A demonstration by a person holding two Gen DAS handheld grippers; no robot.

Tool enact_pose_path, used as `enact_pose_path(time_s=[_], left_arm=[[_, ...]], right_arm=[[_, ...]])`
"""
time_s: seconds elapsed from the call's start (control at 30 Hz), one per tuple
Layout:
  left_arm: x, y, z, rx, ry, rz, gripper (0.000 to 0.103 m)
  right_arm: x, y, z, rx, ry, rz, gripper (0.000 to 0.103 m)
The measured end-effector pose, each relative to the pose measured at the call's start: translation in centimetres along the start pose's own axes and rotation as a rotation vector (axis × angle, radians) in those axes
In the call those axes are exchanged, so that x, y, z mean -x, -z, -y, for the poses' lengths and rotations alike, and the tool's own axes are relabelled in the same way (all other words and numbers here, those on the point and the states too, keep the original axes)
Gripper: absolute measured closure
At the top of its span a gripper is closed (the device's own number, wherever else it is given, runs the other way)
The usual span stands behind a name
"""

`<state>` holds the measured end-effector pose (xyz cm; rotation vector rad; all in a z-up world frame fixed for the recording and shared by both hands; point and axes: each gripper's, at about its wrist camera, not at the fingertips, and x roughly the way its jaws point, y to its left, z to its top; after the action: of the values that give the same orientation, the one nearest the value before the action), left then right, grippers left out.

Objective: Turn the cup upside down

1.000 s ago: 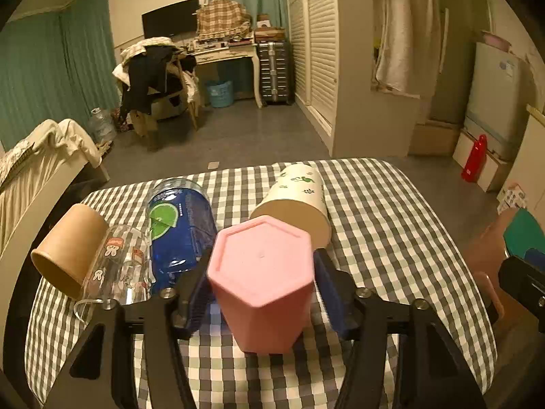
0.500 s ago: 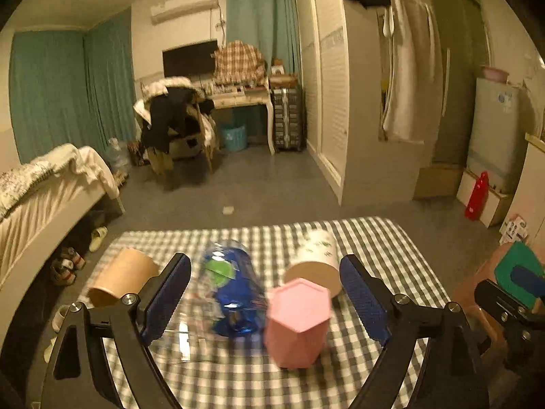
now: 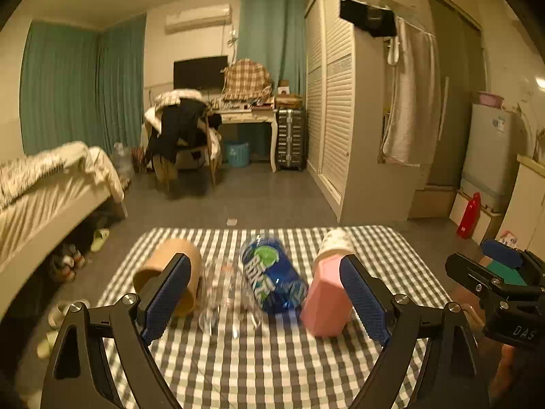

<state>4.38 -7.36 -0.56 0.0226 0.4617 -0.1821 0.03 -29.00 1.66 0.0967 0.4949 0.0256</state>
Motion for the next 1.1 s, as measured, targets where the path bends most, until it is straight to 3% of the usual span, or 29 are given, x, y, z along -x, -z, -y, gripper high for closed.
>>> enact_pose_path(time_s=[0.27,0.43,0.63,0.73,1.1], left_arm=[[-2.5,3.0,-1.2,0.033,-0.039,-0.051,0.011],[-3.5,4.2,-2.0,0.053,-0.054,-0.075,0.011],[-3.6,4.5,-2.8,0.087,-0.052,-0.054,0.011],[-3.4,4.5,-3.1,0.095,-0.075,-0.043,0.001],[-3.5,4.2,-4.3,0.109,-0.105,-0.045,0.000]], right_arm=[[-3.7,2.4,-2.2,0.068,0.019,-0.077,0.006],[-4.5,3.1,-2.9,0.095,0.031,-0.076,0.006],[-5.2,3.5,-2.9,0.093,0.053,-0.087,0.006],[-5.4,3.5,-2.8,0.096,0.064,-0.086,0.001],[-5.8,3.6,-2.5,0.082,0.084,-0.084,0.000]])
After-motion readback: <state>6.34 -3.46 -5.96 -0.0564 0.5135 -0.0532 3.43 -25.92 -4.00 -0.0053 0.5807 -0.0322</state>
